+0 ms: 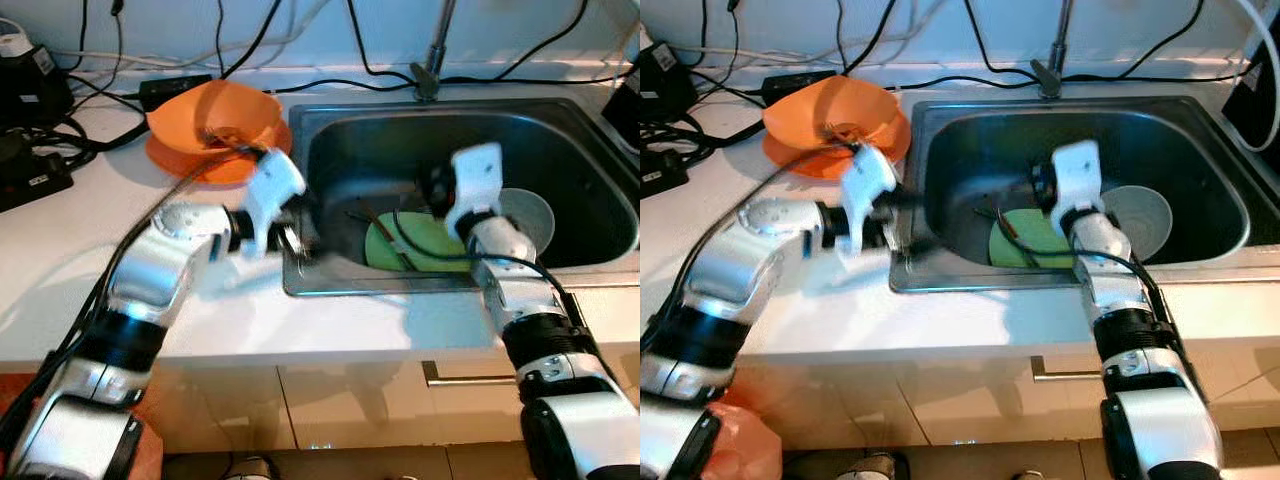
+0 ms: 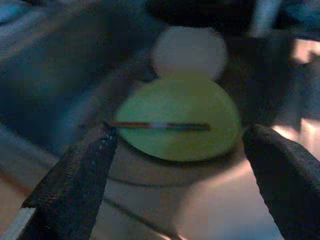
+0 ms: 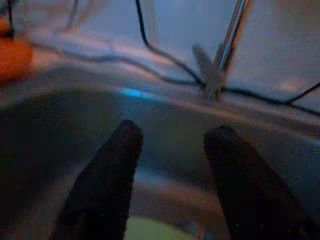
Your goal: Kitchen organization
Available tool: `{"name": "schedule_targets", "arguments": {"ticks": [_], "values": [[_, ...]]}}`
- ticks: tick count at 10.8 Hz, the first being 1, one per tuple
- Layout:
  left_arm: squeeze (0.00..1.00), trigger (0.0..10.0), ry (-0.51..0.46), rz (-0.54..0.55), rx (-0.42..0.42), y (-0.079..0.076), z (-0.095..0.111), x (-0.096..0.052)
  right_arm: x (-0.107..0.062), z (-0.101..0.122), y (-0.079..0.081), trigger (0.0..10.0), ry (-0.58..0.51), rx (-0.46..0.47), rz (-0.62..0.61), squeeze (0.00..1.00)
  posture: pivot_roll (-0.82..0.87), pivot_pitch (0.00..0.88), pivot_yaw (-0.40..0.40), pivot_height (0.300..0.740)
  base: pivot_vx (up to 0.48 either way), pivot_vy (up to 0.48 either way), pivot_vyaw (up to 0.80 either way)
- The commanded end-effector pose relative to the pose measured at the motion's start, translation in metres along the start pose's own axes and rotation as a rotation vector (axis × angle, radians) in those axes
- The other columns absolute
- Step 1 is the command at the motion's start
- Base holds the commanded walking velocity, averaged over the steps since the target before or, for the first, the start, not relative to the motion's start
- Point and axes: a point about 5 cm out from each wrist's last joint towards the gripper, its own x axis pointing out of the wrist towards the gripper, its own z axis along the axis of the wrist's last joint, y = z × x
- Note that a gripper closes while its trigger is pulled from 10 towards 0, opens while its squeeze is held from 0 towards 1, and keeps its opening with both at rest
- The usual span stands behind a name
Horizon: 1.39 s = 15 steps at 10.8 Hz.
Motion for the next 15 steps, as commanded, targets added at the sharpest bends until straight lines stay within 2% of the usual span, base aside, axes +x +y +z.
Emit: {"name": "schedule_targets", "arguments": {"ticks": [1, 2, 4, 5, 6, 8, 9, 10, 11, 13, 15], "values": [[1.00, 10.0, -0.046, 0.116, 0.010, 0.016, 0.010, -0.004, -0.002, 0.006, 0.005, 10.0, -0.042, 0.061, 0.002, 1.00, 0.09, 0.080, 0.055, 0.740, 0.000, 0.000, 0.00], [1.00, 10.0, -0.077, 0.179, -0.002, 0.024, 0.013, -0.005, -0.002, 0.010, 0.010, 10.0, -0.060, 0.096, 0.019, 1.00, 0.09, 0.080, 0.055, 0.740, 0.000, 0.000, 0.00], [1.00, 10.0, -0.139, 0.329, -0.019, 0.040, 0.019, -0.009, -0.011, 0.024, 0.038, 10.0, -0.100, 0.207, 0.175, 1.00, 0.08, 0.082, 0.059, 0.740, 0.000, 0.000, 0.00], [1.00, 10.0, -0.179, 0.432, -0.020, 0.051, 0.021, -0.013, -0.020, 0.032, 0.055, 10.0, -0.124, 0.234, 0.254, 0.00, 0.08, 0.085, 0.059, 0.740, 0.000, 0.000, 0.00], [1.00, 10.0, -0.187, 0.467, -0.016, 0.054, 0.021, -0.014, -0.022, 0.032, 0.059, 10.0, -0.125, 0.238, 0.268, 0.00, 0.08, 0.085, 0.059, 0.740, 0.000, 0.000, 0.00], [1.00, 10.0, -0.205, 0.570, 0.046, 0.065, 0.025, -0.022, -0.029, 0.033, 0.062, 10.0, -0.098, 0.265, 0.283, 0.00, 0.08, 0.089, 0.059, 0.740, 0.000, 0.000, 0.00], [0.41, 10.0, -0.185, 0.610, 0.082, 0.069, 0.021, -0.026, -0.032, 0.032, 0.064, 10.0, -0.082, 0.288, 0.283, 0.00, 0.08, 0.090, 0.058, 0.740, 0.000, 0.000, 0.00], [0.00, 10.0, -0.162, 0.647, 0.092, 0.074, 0.015, -0.029, -0.034, 0.032, 0.066, 10.0, -0.079, 0.315, 0.279, 0.00, 0.08, 0.091, 0.058, 0.740, 0.000, 0.000, 0.00], [0.00, 10.0, -0.127, 0.665, 0.135, 0.077, 0.009, -0.031, -0.035, 0.035, 0.067, 10.0, -0.084, 0.358, 0.278, 0.00, 0.08, 0.092, 0.061, 0.740, 0.000, 0.000, 0.00], [0.00, 10.0, -0.090, 0.670, 0.165, 0.081, 0.001, -0.033, -0.036, 0.037, 0.065, 10.0, -0.097, 0.417, 0.253, 0.00, 0.07, 0.094, 0.066, 0.740, 0.000, 0.000, 0.00], [0.00, 10.0, -0.076, 0.657, 0.240, 0.082, 0.001, -0.034, -0.039, 0.036, 0.065, 10.0, -0.074, 0.451, 0.245, 0.00, 0.07, 0.094, 0.068, 0.740, 0.000, 0.000, 0.00]]}}
